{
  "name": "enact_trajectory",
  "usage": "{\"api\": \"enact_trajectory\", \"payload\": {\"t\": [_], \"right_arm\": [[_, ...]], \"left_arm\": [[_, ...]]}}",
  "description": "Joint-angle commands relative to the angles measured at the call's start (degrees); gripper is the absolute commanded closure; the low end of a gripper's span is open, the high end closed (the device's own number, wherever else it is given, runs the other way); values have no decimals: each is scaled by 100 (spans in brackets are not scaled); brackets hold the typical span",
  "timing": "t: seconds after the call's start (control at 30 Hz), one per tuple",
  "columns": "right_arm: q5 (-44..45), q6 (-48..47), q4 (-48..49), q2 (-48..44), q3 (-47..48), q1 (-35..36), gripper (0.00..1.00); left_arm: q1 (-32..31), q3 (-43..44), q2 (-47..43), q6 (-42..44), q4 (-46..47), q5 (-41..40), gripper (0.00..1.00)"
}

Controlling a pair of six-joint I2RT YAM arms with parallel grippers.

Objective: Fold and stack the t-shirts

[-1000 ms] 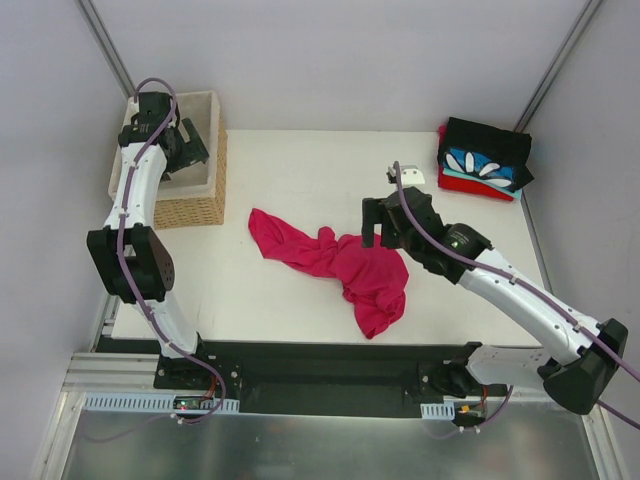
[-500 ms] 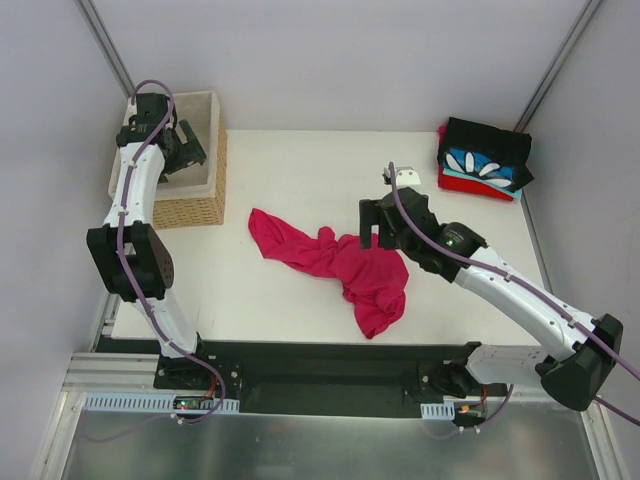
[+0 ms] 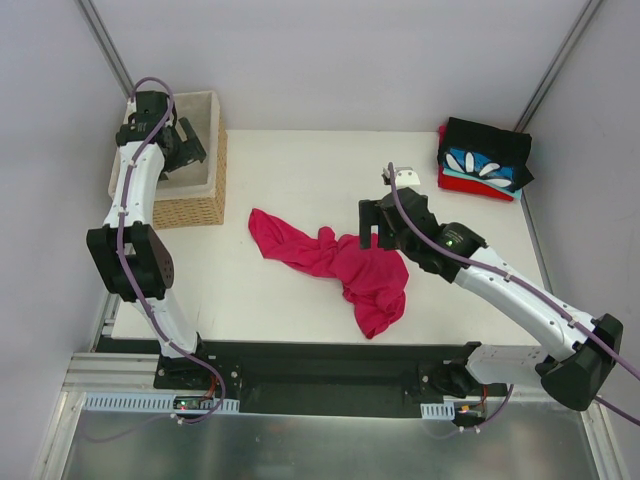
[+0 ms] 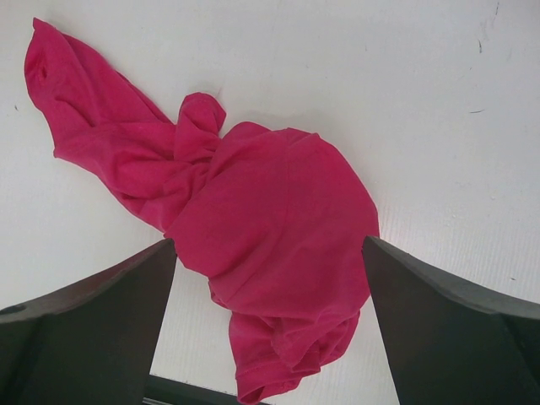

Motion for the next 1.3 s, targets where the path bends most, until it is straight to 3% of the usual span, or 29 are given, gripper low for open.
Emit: {"api": "enact_trajectory", "payload": {"t": [0.0, 0.73, 1.1, 1.27], "right_arm": [[163, -18, -16, -8, 142, 41, 3], [251, -88, -77, -88, 159, 59, 3], [154, 61, 81, -79, -16, 103, 3], [163, 79, 134, -105, -51, 208, 3]], "left_arm": [[75, 278, -176, 118, -98, 3, 1], [75, 446, -298, 136, -90, -68, 1], [58, -2329, -2222, -120, 59, 117, 1], [23, -2753, -2979, -215, 130, 749, 1]]}}
